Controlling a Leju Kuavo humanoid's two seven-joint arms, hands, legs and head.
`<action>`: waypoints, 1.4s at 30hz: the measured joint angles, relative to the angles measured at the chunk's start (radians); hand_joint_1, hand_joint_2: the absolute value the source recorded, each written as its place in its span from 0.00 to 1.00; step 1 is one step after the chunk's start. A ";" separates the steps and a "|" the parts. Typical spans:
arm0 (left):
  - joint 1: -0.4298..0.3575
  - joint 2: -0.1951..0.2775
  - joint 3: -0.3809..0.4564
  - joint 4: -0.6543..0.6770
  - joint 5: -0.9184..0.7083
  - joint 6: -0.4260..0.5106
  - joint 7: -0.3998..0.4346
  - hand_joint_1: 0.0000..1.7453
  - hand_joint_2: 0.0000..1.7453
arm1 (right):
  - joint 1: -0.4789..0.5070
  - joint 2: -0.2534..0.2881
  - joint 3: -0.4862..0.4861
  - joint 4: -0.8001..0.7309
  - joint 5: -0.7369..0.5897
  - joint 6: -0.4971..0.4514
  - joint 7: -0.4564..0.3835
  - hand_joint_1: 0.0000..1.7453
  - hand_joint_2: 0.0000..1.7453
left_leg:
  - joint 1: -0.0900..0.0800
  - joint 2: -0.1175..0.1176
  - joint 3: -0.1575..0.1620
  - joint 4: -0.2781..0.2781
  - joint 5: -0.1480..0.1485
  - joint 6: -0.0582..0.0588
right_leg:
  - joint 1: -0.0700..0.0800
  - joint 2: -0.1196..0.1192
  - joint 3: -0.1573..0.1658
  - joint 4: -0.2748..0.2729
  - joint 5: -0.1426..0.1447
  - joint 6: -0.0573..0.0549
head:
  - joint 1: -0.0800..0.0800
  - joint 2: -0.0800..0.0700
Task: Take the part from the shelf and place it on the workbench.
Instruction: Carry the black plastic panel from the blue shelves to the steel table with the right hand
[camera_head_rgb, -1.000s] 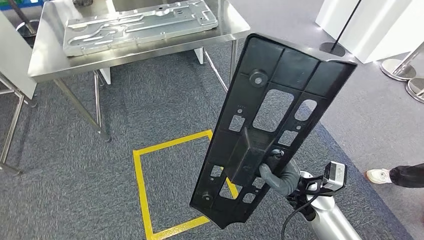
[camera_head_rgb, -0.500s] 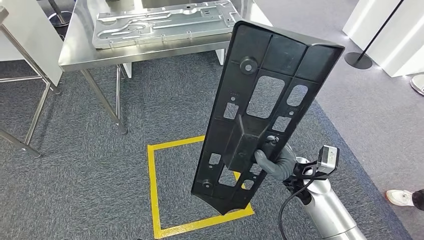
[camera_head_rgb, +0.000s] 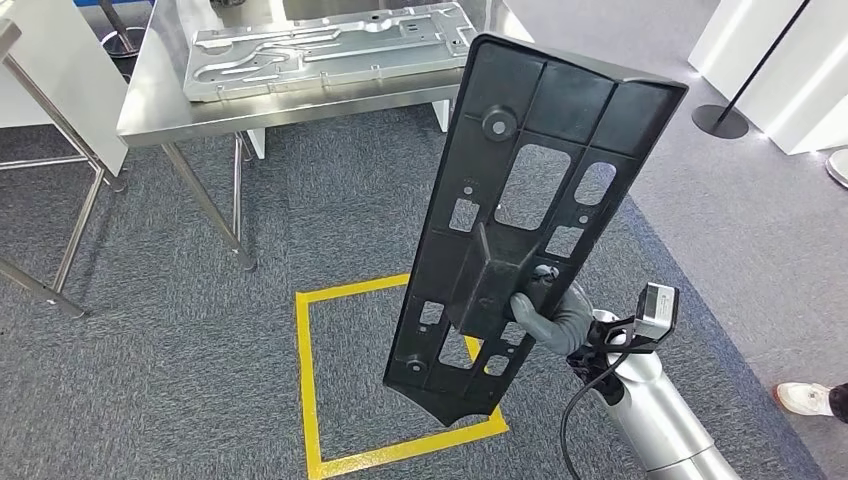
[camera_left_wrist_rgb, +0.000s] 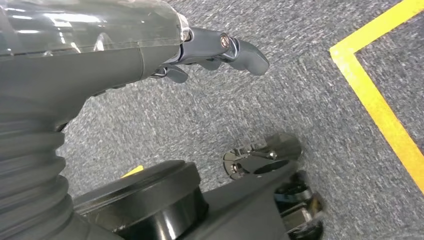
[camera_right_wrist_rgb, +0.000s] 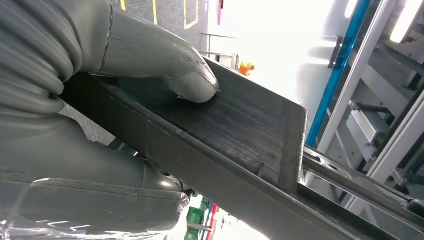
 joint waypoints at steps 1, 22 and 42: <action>0.000 0.000 0.000 0.000 0.000 0.000 0.000 0.00 1.00 | -0.002 0.000 0.001 0.001 0.000 0.000 0.000 1.00 1.00 | -0.003 -0.001 0.003 -0.009 -0.004 0.006 | 0.001 0.000 0.000 -0.001 0.000 0.006 | 0.000 0.000; 0.016 -0.002 0.001 0.000 0.006 -0.013 -0.017 0.00 1.00 | 0.025 0.011 0.003 -0.015 -0.004 0.004 -0.002 1.00 1.00 | 0.000 -0.006 -0.019 0.128 -0.111 -0.010 | -0.003 0.006 -0.010 -0.005 0.008 -0.021 | 0.000 0.000; 0.034 -0.002 0.022 0.000 0.002 -0.002 -0.014 0.00 1.00 | 0.079 0.016 -0.001 -0.028 -0.011 0.001 -0.023 1.00 1.00 | 0.001 -0.007 0.016 -0.027 0.006 0.038 | -0.008 0.011 -0.103 0.217 -0.082 0.037 | 0.000 0.000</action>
